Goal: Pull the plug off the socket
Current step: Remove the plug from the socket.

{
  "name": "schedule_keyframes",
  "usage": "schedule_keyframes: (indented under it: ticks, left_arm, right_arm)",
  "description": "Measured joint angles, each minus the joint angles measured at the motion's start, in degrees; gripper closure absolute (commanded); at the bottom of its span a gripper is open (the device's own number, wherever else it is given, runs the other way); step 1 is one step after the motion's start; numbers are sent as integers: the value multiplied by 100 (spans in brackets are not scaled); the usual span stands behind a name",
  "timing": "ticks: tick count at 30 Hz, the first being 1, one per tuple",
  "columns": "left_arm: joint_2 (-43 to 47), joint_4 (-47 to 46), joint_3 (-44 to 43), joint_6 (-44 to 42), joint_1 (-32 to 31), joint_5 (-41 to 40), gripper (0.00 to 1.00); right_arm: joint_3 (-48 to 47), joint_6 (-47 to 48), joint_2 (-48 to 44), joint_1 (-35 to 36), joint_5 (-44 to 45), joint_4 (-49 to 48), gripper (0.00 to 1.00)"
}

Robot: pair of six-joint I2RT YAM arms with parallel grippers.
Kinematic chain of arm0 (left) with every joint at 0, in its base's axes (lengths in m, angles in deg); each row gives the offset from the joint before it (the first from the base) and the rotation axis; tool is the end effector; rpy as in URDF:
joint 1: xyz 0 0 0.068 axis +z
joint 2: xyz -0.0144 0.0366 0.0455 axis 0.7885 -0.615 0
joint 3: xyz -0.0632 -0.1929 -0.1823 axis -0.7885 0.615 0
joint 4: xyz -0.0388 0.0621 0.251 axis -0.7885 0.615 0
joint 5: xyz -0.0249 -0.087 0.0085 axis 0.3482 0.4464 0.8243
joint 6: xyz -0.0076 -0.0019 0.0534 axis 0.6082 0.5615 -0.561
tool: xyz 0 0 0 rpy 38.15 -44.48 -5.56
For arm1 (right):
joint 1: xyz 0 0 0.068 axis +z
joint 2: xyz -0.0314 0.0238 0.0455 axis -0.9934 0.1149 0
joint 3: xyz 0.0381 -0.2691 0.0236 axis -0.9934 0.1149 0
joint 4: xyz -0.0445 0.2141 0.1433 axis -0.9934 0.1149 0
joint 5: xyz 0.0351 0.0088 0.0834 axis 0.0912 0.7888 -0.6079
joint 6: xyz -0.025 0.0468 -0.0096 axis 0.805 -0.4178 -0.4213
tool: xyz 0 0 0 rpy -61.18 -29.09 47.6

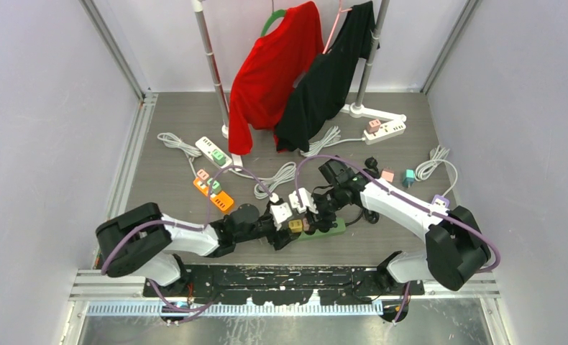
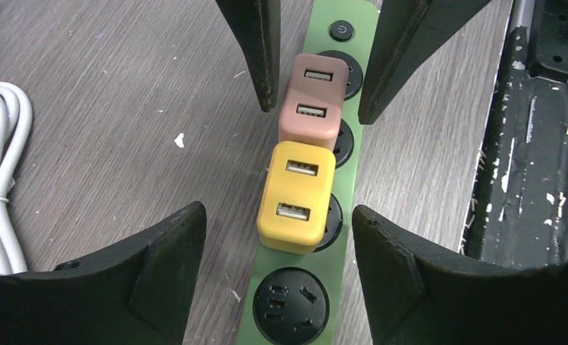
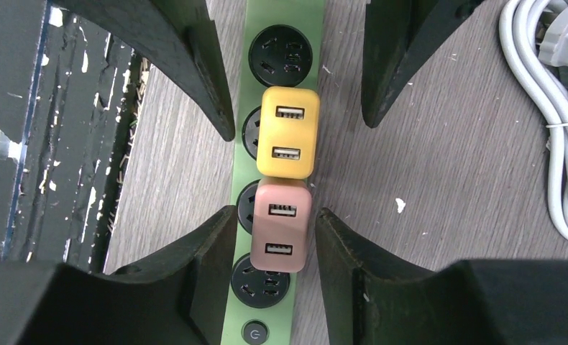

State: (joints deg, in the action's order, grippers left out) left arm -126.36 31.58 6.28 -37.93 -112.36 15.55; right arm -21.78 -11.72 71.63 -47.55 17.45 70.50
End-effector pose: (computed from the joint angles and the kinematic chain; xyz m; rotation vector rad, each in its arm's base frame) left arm 0.1234 -0.2262 0.1518 1.0864 1.6595 -0.8261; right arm 0.1819 0.1601 0.2107 -2.0140 1.4925 0.7830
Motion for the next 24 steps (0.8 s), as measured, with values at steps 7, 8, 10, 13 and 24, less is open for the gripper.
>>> schedule_keyframes:
  ticks: [7,8,10,13,24]
  left_arm:
    - [-549,-671,-28,-2,0,-7,40]
    - [-584,-728,-28,-2,2,-7,41]
    - [-621,-778,-28,0,4,15,42]
    - [-667,-852,-28,7,7,66,45]
    - [-881,-1080,-24,107,37,420,100]
  right_arm:
    - [22,9,72,-26,-7,0,51]
    - [22,9,74,-31,-9,-2,50]
    - [22,24,87,-33,-15,-2,50]
    - [24,31,90,-33,-28,0,50]
    - [50,175,153,-35,-28,-2,70]
